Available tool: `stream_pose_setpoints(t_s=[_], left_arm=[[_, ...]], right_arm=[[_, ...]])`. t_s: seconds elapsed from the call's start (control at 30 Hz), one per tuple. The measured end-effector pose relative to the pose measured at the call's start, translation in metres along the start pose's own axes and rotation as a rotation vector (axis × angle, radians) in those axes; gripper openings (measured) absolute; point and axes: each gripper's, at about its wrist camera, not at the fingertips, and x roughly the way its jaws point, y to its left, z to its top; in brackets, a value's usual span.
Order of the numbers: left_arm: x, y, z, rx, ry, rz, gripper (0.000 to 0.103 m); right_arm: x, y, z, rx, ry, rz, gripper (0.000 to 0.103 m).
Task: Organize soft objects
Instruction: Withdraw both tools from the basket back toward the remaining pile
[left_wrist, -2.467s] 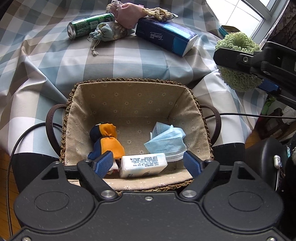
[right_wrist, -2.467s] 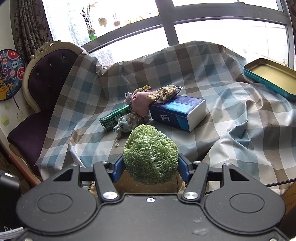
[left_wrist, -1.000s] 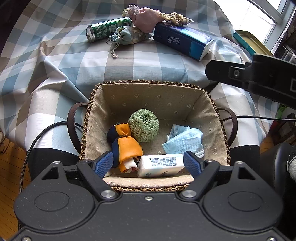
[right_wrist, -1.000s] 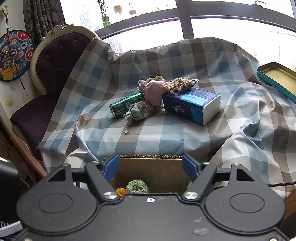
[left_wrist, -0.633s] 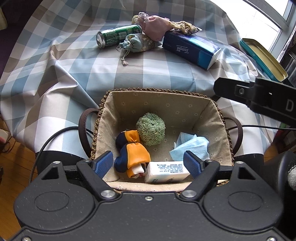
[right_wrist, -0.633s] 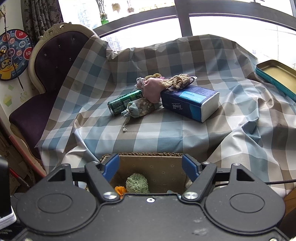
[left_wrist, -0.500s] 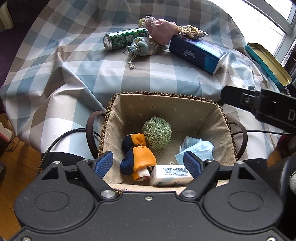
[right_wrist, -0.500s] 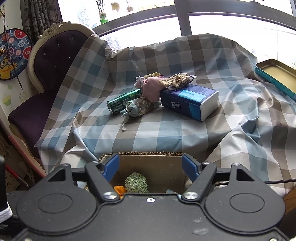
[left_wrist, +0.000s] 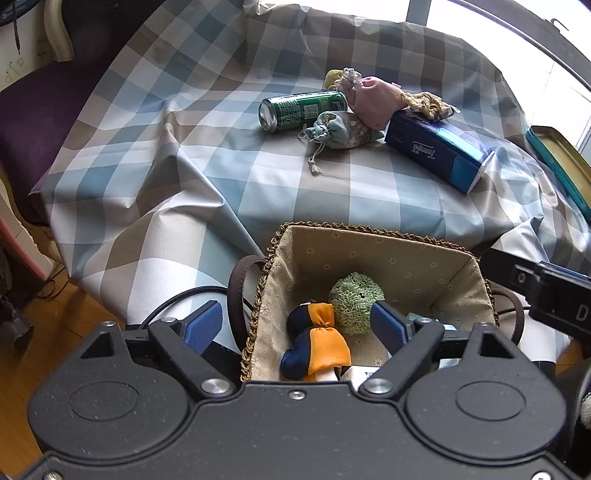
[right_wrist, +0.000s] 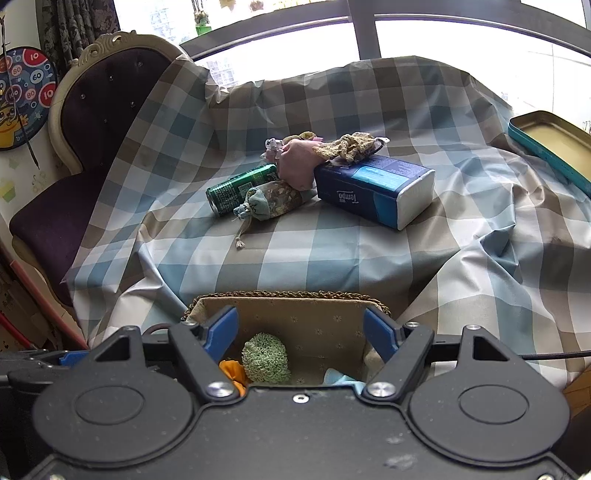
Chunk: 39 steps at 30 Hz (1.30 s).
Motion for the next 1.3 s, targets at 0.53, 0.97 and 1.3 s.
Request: stream_pose_setpoints(t_s=[0.53, 0.97, 1.3], left_arm=[[0.020, 0.005, 0.026, -0.013, -0.033, 0.028, 0.085], [0.039, 0.003, 0.055, -0.006, -0.075, 0.032, 0.093], [0.063, -0.003, 0.077, 0.019, -0.061, 0.030, 0.093]], right_arm=[[0.031, -0.006, 0.008, -0.012, 0.057, -0.032, 0.075], [0.064, -0.016, 0.046, -0.022, 0.030, -0.071, 0.076], [0.096, -0.020, 0.082, -0.030, 0.000, -0.089, 0.076]])
